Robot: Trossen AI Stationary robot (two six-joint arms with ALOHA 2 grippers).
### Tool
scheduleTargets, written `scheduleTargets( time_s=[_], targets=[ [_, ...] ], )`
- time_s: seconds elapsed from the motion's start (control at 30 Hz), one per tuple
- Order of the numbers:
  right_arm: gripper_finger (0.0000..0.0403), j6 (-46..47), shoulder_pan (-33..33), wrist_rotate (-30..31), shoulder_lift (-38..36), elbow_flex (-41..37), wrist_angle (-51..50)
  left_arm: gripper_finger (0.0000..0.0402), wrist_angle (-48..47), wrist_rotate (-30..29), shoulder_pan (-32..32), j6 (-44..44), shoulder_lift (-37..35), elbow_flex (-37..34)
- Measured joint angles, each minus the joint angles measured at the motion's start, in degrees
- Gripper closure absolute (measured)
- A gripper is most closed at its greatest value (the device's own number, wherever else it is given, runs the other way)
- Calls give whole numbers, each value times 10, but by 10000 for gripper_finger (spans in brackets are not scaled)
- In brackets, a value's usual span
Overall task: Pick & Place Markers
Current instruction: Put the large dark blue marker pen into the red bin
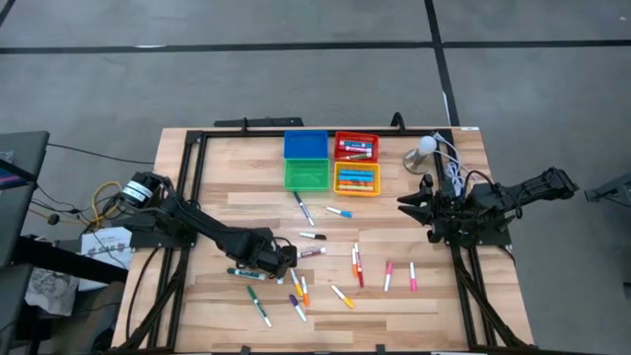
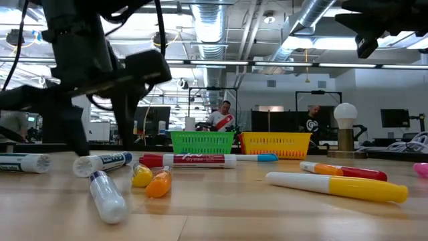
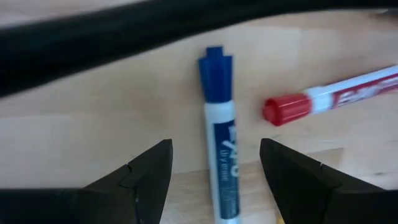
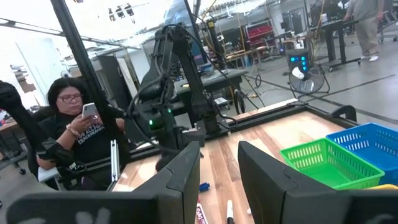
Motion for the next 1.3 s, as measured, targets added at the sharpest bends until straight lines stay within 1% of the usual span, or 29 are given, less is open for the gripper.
scheduleTargets(
  time_s=[0.07, 0.17, 0.3, 0.43, 0.77, 0.93, 1.1, 1.3],
  targets=[
    [303, -1, 0, 0, 0, 0, 0, 160, 3, 20, 0, -1, 13, 0],
    [303, -1, 0, 0, 0, 0, 0, 160, 5, 33, 0, -4, 22, 2],
    [303, -1, 0, 0, 0, 0, 0, 160, -3, 36, 0, -7, 25, 3],
    [303, -1, 0, 0, 0, 0, 0, 160, -49, 41, 6, -7, 25, 2],
    [303, 0, 1, 0, 0, 0, 2, 160, -98, 44, 42, 16, 26, 1],
    [303, 0, 1, 0, 0, 0, 9, 160, -91, 56, 42, 19, 26, 0],
    [303, -1, 1, 0, 0, 0, 9, 160, -71, 80, 23, -1, 26, 3],
    [303, -13, 0, 0, 0, 0, 19, 160, -66, 63, 16, -7, 27, 11]
  ],
)
